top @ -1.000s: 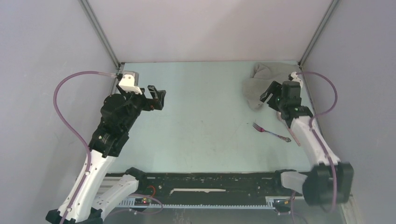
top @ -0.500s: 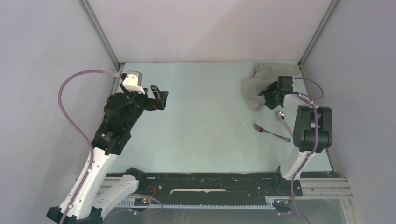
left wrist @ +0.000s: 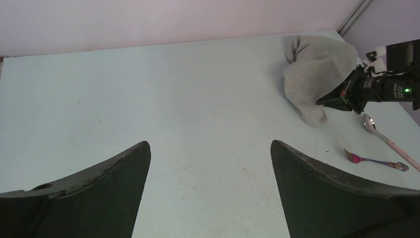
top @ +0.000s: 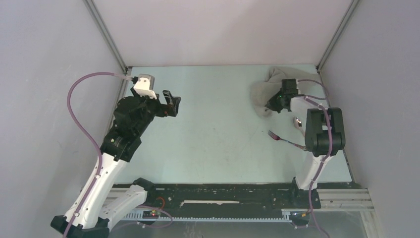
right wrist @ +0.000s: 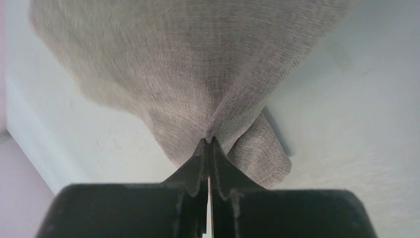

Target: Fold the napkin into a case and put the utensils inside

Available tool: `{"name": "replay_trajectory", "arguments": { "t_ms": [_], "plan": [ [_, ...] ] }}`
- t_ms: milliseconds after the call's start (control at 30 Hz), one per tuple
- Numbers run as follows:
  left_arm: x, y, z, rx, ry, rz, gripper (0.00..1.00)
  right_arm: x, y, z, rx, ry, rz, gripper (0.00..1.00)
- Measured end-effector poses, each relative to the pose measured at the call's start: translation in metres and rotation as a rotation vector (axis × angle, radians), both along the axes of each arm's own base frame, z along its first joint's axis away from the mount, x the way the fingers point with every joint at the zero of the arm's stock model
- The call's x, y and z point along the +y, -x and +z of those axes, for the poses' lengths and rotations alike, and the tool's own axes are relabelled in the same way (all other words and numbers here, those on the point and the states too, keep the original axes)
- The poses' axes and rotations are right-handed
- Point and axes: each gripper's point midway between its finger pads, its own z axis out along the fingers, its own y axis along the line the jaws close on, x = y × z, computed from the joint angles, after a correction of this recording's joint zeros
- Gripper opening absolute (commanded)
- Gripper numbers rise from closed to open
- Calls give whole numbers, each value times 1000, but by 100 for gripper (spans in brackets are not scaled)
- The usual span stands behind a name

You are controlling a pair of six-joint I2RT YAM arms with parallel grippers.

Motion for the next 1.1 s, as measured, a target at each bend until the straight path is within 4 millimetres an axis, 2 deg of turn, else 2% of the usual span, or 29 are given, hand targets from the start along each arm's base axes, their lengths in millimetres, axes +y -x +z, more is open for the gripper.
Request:
{"name": "replay_trajectory", "arguments": {
  "t_ms": [33, 100, 200, 267, 300, 367, 400, 467, 500, 567, 633, 733, 800, 867, 900, 967, 1033, 1100],
  "plan": [
    [0, 0, 0, 1, 0, 0, 100, 11, 2, 0, 4, 1, 25, 0],
    [0, -1, 0, 1, -1, 1, 100, 46, 14, 1, 19, 11, 108, 0],
    [1, -1, -1, 1, -1, 8, 100, 116, 43, 17, 2, 36, 302, 0],
    [3, -2, 0, 0, -2, 18, 100, 164, 72, 36, -42, 39, 456, 0],
    [4, -2, 0, -1, -2, 24, 100, 195, 95, 48, -84, 38, 576, 0],
    [6, -3, 0, -2, 1, 41, 100, 238, 142, 65, -145, 23, 780, 0],
    [8, -3, 1, -2, 5, 51, 100, 256, 168, 70, -167, 13, 889, 0],
    [9, -3, 1, 4, 29, 68, 100, 277, 215, 73, -189, -7, 1074, 0],
    [9, -3, 1, 10, 46, 72, 100, 281, 236, 70, -187, -17, 1157, 0],
    [7, -1, -3, 29, 94, 80, 100, 275, 266, 58, -152, -22, 1264, 0],
    [6, 3, -17, 69, 144, 88, 100, 258, 279, 46, -101, -15, 1290, 0],
    [-1, 8, -56, 175, 219, 92, 100, 224, 280, 42, -69, -26, 1228, 0],
    [-13, 12, -86, 250, 267, 61, 100, 200, 265, 52, -100, -50, 1128, 0],
    [-32, 21, -124, 340, 295, 2, 100, 181, 237, 72, -152, -96, 986, 0],
    [-45, 32, -148, 405, 293, -42, 100, 175, 224, 81, -175, -123, 925, 0],
    [-71, 56, -182, 485, 256, -129, 100, 165, 194, 97, -206, -208, 797, 2],
    [-96, 82, -201, 537, 199, -228, 100, 160, 166, 103, -200, -291, 711, 13],
    [-117, 98, -208, 564, 155, -303, 100, 156, 136, 99, -169, -330, 654, 28]
  ]
}}
